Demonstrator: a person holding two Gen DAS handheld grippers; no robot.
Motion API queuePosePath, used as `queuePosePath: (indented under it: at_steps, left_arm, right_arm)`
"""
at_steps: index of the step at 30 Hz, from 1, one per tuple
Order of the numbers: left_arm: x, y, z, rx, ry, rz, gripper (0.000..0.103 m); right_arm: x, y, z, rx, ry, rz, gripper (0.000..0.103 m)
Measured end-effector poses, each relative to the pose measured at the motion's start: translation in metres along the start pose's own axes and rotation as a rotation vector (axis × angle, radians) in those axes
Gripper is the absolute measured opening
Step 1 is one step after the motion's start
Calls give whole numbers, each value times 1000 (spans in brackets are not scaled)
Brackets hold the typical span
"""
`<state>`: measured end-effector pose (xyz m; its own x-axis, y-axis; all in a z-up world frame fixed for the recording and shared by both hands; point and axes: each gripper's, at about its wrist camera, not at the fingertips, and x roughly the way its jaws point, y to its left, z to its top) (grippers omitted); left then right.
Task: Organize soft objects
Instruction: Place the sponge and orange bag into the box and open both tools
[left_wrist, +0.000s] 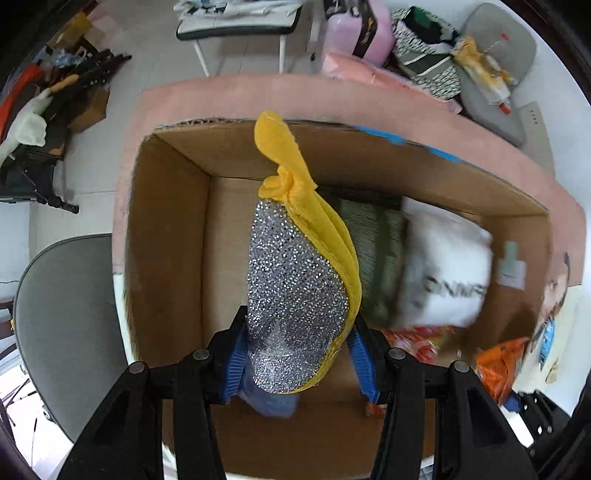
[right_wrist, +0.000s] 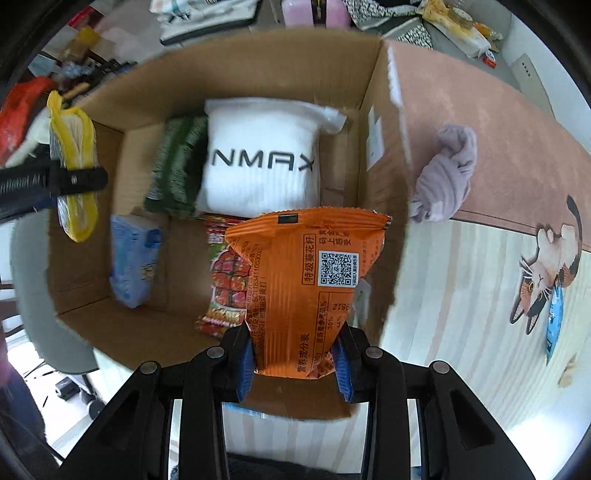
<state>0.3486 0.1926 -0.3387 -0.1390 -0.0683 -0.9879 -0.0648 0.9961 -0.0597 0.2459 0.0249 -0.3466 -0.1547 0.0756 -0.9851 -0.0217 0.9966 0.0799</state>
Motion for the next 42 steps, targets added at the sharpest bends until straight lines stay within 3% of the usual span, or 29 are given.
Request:
queuePosePath:
  at_steps: [7, 8, 9, 11, 15, 17, 20, 22, 31, 42]
  left_arm:
    - [30, 11, 23, -36, 86, -13, 51]
    - [30, 12, 23, -35, 93, -16, 51]
    - [29, 13, 23, -33, 87, -19, 52]
    - [24, 12, 22, -29, 69, -20, 60]
    - [6, 13, 10, -26, 29, -41, 79]
    - [-3, 12, 2, -12, 10, -38, 97]
    - [-18, 10, -16, 7, -17, -46, 98]
    - [-26, 9, -30, 18, -31, -59, 98]
    - [-69, -6, -91, 47, -190, -11, 98]
    - [-118, -28, -160, 56, -326, 27, 98]
  right_arm:
    - [28, 11, 7, -5, 74, -75, 41]
    - [30, 12, 7, 1, 83, -77, 46]
    - [30, 11, 6, 10, 88, -74, 57]
    - [26, 11, 5, 19, 85, -58, 71]
    - [16, 10, 2, 32, 74, -39, 73]
    - [10, 9, -1, 40, 62, -30, 75]
    - [-3, 7, -5, 56, 26, -10, 96]
    - [-12, 5, -7, 65, 1, -2, 103]
    - [-56, 11, -31, 48, -132, -22, 103]
    - [-111, 4, -91, 47, -289, -21, 103]
